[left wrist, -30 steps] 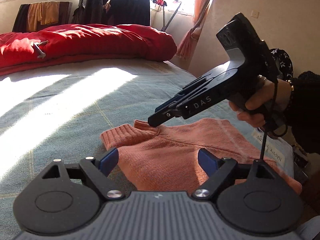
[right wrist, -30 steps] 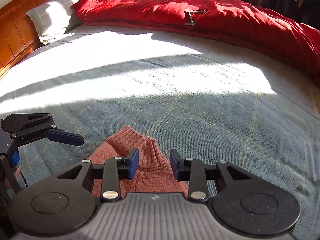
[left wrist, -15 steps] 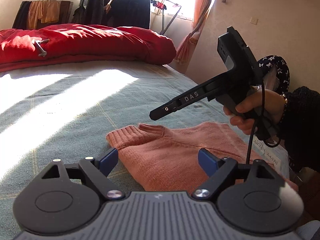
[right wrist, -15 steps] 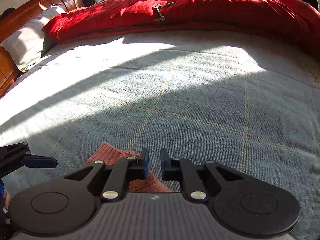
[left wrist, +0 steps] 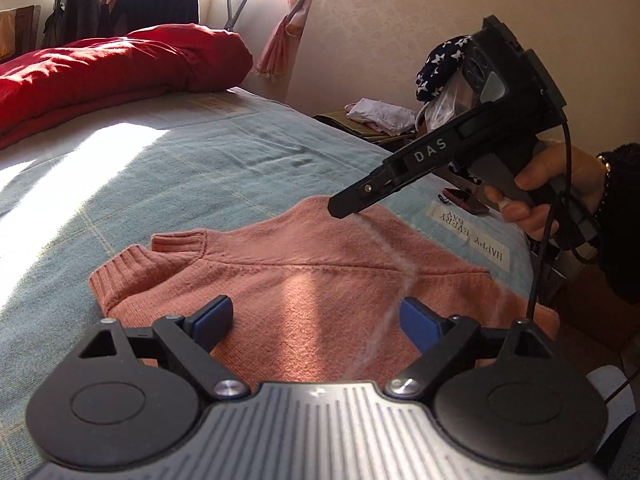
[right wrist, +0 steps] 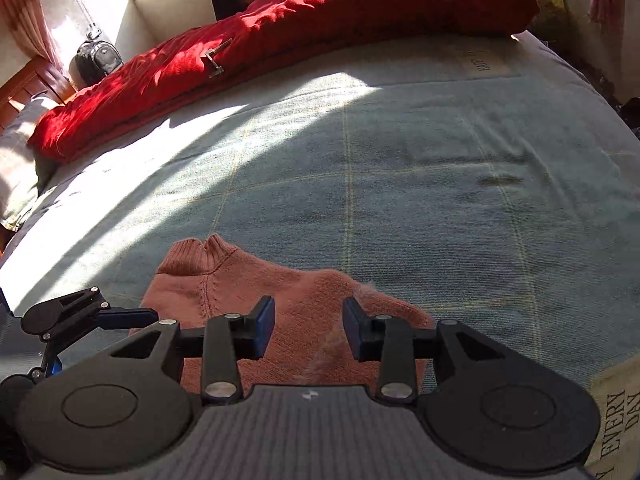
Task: Fold clothes
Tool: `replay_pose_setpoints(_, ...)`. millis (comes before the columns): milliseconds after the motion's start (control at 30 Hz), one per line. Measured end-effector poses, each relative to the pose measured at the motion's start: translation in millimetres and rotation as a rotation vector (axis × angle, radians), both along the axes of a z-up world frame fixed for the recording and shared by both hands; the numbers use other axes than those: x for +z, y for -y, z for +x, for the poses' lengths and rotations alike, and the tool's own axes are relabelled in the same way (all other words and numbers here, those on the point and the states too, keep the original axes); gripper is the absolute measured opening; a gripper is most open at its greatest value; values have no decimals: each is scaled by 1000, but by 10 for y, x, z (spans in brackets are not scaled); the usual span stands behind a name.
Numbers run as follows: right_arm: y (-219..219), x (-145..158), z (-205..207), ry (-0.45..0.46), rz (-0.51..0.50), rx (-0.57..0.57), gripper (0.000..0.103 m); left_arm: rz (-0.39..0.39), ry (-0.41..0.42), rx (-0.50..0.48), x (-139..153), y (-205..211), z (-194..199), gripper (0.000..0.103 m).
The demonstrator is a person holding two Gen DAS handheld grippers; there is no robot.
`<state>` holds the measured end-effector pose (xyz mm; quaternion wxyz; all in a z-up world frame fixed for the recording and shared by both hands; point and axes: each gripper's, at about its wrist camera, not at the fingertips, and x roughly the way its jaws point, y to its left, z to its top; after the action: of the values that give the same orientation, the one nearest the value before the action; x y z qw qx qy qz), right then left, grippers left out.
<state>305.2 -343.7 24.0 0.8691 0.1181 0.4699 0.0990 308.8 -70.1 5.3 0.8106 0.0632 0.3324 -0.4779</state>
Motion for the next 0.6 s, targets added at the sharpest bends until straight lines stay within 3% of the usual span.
replay_pose_setpoints(100,27,-202,68,-15,-16,-56,41,51,45,-4,7,30,-86,93)
replay_pose_setpoints(167,53,-278,87,-15,-16,-93,42,42,41,-25,104,13,-123,93)
replay_pose_setpoints(433,-98,264,-420,52,-98,-107,52,35,48,-84,316,-40,-311,93)
replay_pose_setpoints(600,-217,300,-638,30,-107,-78,54,75,46,-110,332,50,-378,93)
